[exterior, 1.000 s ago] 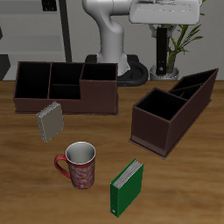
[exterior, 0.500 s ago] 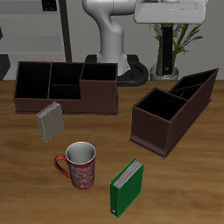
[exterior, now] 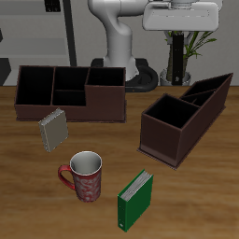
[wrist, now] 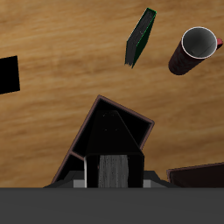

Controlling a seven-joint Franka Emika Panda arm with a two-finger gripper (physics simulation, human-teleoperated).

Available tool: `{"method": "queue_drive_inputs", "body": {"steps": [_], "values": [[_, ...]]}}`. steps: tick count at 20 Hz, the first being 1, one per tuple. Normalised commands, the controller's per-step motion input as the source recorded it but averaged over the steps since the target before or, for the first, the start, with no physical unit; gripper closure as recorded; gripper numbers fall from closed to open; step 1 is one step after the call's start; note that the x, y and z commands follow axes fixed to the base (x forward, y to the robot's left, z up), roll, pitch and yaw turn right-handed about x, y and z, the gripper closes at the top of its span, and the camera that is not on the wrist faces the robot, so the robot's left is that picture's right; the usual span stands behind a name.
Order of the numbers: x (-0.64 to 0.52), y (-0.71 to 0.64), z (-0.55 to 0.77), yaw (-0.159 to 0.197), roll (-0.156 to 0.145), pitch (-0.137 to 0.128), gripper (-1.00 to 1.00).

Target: Place the black book into the left desk caddy's right compartment

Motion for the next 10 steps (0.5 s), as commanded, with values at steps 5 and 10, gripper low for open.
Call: {"method": "queue_drive_inputs", "body": {"steps": [5,10], "values": [[0.14,0.0,-0.13,0.005,0.002,0.018,1.0],[0.09,0.03,-0.03,0.011,0.009,-0.015,1.0]]}}
